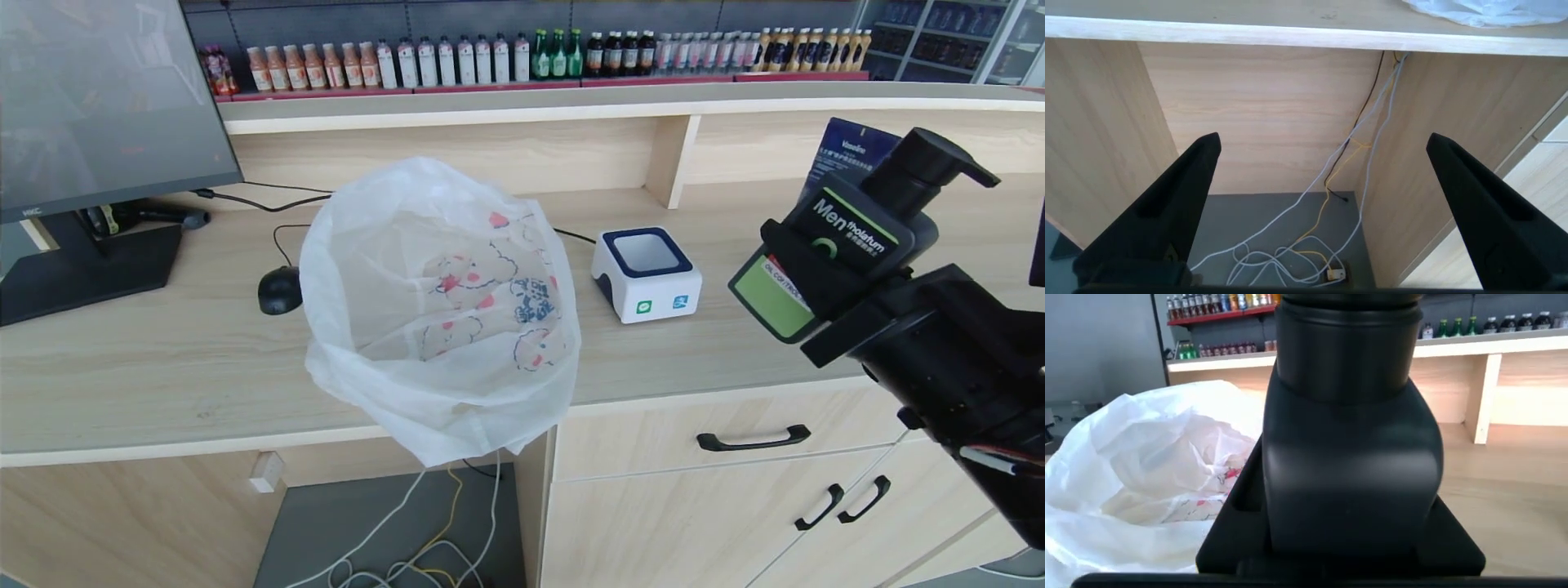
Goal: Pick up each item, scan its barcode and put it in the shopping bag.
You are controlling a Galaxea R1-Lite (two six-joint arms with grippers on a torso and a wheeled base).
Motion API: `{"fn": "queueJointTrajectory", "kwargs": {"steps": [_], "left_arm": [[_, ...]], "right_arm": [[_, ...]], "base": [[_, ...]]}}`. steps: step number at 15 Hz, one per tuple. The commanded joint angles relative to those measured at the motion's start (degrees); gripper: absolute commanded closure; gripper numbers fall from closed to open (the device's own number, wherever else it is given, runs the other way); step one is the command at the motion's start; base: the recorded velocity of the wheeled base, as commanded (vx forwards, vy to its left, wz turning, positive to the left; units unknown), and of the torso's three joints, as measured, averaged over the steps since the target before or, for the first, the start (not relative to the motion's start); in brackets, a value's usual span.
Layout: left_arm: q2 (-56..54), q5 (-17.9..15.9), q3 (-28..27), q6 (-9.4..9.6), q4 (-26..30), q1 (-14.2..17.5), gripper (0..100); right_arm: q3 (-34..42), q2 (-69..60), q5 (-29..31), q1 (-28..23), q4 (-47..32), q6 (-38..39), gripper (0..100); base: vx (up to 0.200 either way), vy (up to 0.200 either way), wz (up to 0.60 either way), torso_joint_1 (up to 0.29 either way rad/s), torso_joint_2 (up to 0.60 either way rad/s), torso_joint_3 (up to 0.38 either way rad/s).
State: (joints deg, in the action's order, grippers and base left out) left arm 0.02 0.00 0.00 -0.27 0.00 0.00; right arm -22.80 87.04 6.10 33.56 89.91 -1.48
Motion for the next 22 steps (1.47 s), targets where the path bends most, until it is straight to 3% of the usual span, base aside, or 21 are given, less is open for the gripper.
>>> {"fn": "queueJointTrajectory", "kwargs": {"steps": [1, 10, 14, 18, 22], "left_arm": [[0.0, 0.0, 0.0, 0.00, 0.0, 0.0, 0], [0.0, 0.0, 0.0, 0.00, 0.0, 0.0, 0], [0.0, 0.0, 0.0, 0.00, 0.0, -0.1, 0], [0.0, 0.0, 0.0, 0.00, 0.0, 0.0, 0], [0.0, 0.0, 0.0, 0.00, 0.0, 0.0, 0]], "right_arm": [[-2.8, 2.8, -0.1, 1.4, 0.1, 2.3, 100], [-17.0, 14.6, 0.4, -1.0, -1.2, 18.1, 100], [-27.8, 13.7, 4.1, -1.6, -17.5, 30.0, 100], [-39.2, 14.7, 4.4, -2.6, -31.8, 36.9, 100], [-42.9, 16.8, 4.4, -3.0, -36.4, 39.2, 100]], "base": [[0.000, 0.000, 0.00, 0.000, 0.00, 0.000], [0.000, 0.000, 0.00, 0.000, 0.00, 0.000], [0.000, 0.000, 0.00, 0.000, 0.00, 0.000], [0.000, 0.000, 0.00, 0.000, 0.00, 0.000], [0.000, 0.000, 0.00, 0.000, 0.00, 0.000]]}}
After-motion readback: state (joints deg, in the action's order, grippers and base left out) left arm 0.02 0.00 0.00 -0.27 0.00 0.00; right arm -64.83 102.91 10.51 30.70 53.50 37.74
